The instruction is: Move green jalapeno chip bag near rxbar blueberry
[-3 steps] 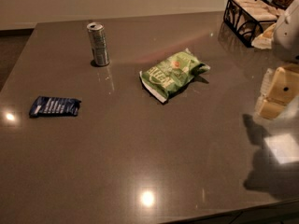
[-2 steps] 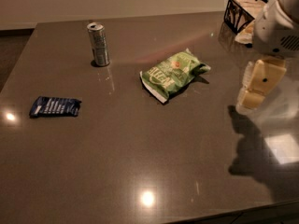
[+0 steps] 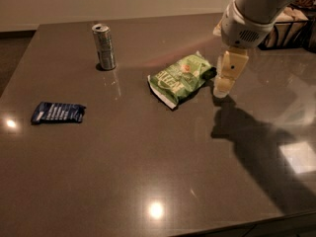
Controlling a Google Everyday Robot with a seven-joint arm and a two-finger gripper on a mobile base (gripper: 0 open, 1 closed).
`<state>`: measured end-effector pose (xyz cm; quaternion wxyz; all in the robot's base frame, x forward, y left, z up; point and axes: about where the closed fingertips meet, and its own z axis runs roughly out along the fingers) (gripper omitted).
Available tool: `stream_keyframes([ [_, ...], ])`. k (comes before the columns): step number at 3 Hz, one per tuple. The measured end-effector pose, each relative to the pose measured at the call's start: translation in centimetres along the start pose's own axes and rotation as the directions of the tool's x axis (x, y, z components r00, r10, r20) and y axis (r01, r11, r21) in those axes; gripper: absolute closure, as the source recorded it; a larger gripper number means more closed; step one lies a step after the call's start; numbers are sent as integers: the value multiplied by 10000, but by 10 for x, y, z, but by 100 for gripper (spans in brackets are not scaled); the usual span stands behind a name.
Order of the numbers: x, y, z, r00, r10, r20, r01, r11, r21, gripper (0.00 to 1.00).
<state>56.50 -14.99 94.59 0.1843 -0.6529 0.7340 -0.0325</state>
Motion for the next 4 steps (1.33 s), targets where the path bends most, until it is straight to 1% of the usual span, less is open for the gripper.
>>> stream_keyframes([
  [1,-19,-28,40,9994,-344,83,347,9988,-345,0],
  [2,-22,-47,77,9993,-298,222,314,9967,-754,0],
  [3,-19,-59,103,9994,-195,291,224,9947,-1005,0],
  [4,-20,-60,115,9993,-296,212,319,9925,-1178,16],
])
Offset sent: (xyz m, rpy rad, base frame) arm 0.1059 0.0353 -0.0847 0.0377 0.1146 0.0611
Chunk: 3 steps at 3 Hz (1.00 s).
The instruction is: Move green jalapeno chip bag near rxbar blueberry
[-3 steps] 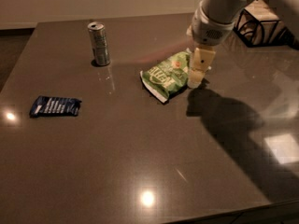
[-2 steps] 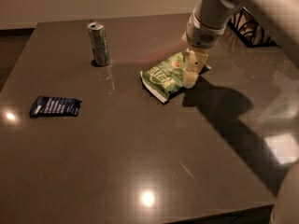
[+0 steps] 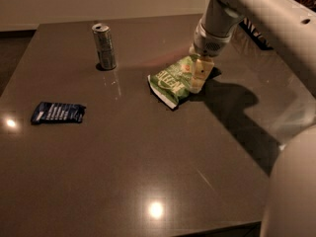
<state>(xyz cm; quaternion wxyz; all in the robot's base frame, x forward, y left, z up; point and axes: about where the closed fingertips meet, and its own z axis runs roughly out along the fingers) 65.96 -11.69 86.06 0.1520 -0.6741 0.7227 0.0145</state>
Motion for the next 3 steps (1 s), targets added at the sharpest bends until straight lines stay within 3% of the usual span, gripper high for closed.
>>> stream_keyframes([
  [2,-20,12,-4,9974,-709,120,712,9973,-184,63],
  [3,-46,27,-20,9903,-1288,527,1299,9913,-199,87],
])
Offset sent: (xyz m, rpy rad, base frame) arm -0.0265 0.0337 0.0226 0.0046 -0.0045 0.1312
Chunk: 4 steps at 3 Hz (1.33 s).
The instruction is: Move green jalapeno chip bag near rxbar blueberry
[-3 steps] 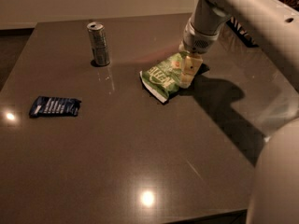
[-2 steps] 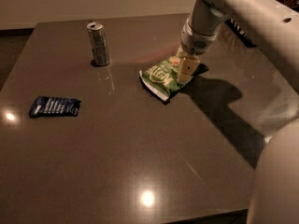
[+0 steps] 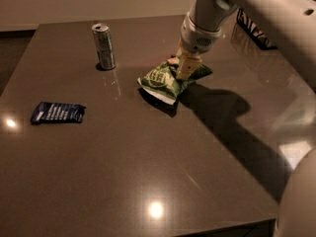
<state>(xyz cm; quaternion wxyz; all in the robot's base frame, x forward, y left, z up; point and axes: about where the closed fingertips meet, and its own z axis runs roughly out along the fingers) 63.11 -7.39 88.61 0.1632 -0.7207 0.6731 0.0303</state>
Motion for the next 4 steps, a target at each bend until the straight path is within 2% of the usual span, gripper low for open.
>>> stream_keyframes([
  [1,-40,23,-11,9966,-518,640,531,9984,-175,100],
  [3,-121,80,-7,9732,-1824,1399,1920,9796,-585,100],
  [4,-153,100,6,9609,-2319,1513,2461,9657,-825,100],
])
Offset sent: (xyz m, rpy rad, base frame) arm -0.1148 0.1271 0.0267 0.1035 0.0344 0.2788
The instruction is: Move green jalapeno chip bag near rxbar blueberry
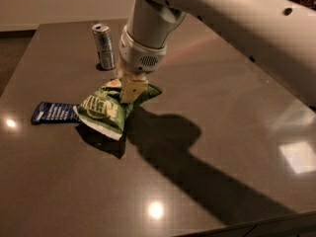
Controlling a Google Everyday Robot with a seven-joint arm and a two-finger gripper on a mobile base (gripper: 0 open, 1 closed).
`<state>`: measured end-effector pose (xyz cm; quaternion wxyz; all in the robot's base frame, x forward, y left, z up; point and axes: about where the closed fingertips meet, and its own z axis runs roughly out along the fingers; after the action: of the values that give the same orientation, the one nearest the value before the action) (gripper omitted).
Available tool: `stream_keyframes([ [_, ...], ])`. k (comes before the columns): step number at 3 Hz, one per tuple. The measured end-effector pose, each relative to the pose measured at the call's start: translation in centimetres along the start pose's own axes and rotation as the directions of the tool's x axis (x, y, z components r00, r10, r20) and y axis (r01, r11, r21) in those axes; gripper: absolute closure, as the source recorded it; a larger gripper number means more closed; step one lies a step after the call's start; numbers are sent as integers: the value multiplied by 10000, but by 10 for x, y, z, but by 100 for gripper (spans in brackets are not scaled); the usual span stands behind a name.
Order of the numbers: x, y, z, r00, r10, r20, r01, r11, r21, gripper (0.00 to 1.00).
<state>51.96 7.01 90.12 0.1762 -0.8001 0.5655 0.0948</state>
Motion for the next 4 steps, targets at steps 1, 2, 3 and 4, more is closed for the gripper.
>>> stream_keyframes([
  [1,-23,-1,16,9998,-200,-85,197,9995,-243,100],
  [2,-34,-8,21,9999,-59,-103,56,9996,-282,84],
  [3,-33,-13,23,10000,38,-88,-42,9990,-451,60],
  [4,-34,-13,24,10000,20,-85,-23,9991,-434,37],
])
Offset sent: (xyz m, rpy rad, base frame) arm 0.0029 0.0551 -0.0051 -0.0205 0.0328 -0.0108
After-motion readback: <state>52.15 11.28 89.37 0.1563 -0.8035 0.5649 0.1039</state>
